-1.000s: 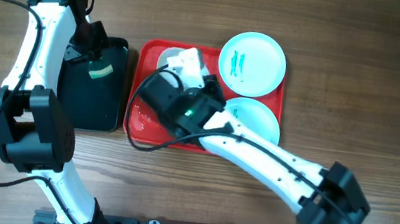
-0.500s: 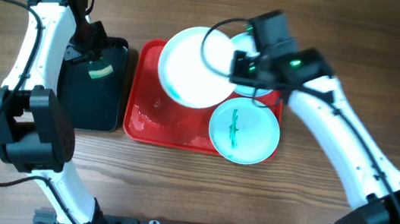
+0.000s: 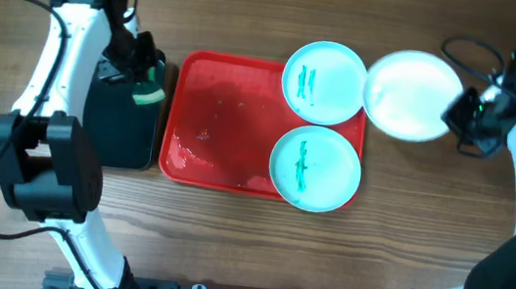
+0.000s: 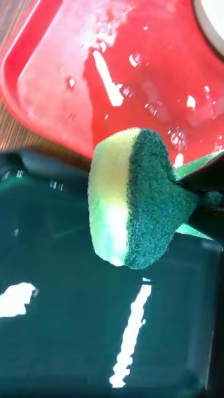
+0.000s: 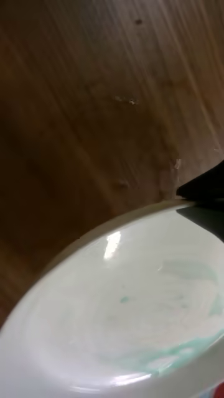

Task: Clean dirty plates on tray and stack at the side
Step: 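Lift the large plate with the right gripper and place it right of the tray, then grasp the lower-right small plate rim with the right gripper and drag it left, then scrub the small plate with the sponge in the left gripper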

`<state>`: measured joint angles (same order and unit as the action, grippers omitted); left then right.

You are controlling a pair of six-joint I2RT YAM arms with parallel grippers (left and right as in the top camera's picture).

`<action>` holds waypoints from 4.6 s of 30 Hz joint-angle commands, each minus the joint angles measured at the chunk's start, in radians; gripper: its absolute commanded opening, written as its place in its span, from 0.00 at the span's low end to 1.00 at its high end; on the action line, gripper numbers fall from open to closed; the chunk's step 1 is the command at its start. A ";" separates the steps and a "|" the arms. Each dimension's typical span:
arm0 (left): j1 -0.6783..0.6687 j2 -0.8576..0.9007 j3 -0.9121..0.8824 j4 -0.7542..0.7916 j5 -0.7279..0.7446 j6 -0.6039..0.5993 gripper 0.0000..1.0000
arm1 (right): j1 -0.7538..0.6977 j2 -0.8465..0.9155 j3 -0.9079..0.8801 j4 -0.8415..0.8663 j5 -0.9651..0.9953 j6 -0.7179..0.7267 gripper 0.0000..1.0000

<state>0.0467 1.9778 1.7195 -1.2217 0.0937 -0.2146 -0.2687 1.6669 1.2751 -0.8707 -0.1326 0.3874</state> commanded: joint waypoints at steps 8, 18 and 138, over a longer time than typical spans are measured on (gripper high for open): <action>-0.063 -0.014 -0.005 0.013 0.029 0.027 0.04 | -0.081 -0.019 -0.331 0.308 0.068 -0.017 0.14; -0.063 -0.014 -0.005 0.024 0.028 0.028 0.04 | -0.077 -0.057 -0.222 0.103 -0.366 -0.205 0.29; -0.386 0.034 -0.420 0.266 -0.333 -0.218 0.04 | 0.816 0.278 -0.101 0.511 -0.178 0.058 0.04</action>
<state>-0.3504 1.9839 1.3212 -0.9760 -0.2317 -0.5434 0.5556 1.9396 1.1515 -0.3557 -0.3065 0.4583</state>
